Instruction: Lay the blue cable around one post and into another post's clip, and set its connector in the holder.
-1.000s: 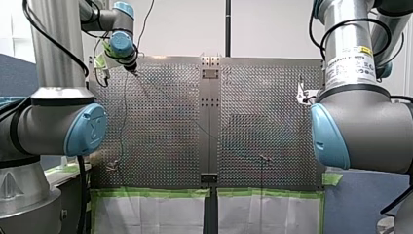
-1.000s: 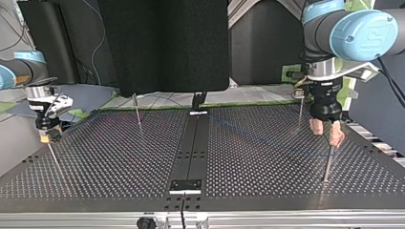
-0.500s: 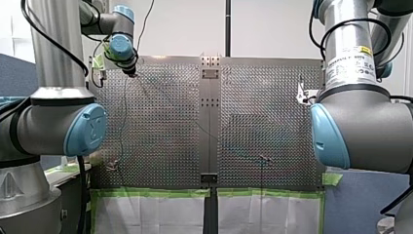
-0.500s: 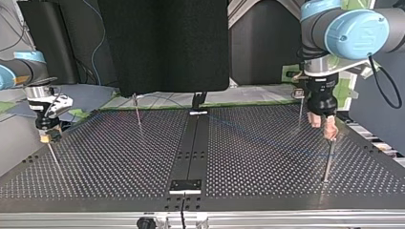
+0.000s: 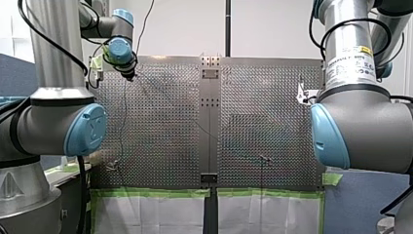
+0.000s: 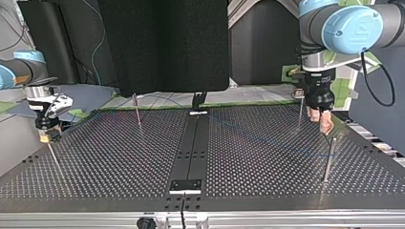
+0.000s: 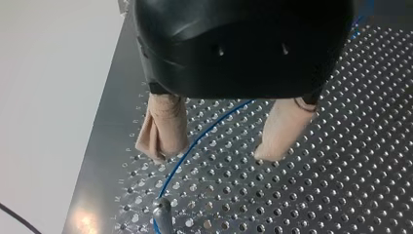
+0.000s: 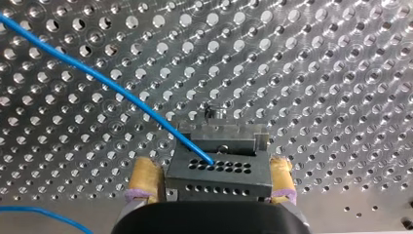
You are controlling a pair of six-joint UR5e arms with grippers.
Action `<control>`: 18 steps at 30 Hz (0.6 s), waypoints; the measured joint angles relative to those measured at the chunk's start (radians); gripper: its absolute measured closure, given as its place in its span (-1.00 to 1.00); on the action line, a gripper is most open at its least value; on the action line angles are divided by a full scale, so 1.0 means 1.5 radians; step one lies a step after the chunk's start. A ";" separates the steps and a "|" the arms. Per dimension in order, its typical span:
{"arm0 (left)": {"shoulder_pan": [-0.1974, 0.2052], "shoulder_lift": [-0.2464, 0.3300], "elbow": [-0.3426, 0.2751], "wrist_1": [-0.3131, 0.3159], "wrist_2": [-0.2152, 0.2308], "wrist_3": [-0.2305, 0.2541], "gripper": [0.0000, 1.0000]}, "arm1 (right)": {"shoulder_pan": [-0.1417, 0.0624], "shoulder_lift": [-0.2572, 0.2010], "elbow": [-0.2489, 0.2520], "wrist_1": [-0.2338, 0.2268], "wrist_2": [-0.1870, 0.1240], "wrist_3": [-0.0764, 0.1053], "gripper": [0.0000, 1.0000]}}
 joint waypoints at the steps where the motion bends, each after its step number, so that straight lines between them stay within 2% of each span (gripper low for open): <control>1: 0.001 0.001 0.000 0.001 0.000 0.005 -1.00 | 0.000 0.000 0.000 0.000 0.000 -0.001 -0.91; 15: 0.013 0.005 -0.001 0.010 0.001 0.086 -1.00 | 0.001 -0.002 -0.002 0.007 0.004 -0.004 -0.91; 18: 0.015 0.006 -0.001 0.011 0.001 0.092 -1.00 | 0.001 -0.002 -0.002 0.009 0.006 -0.005 -0.91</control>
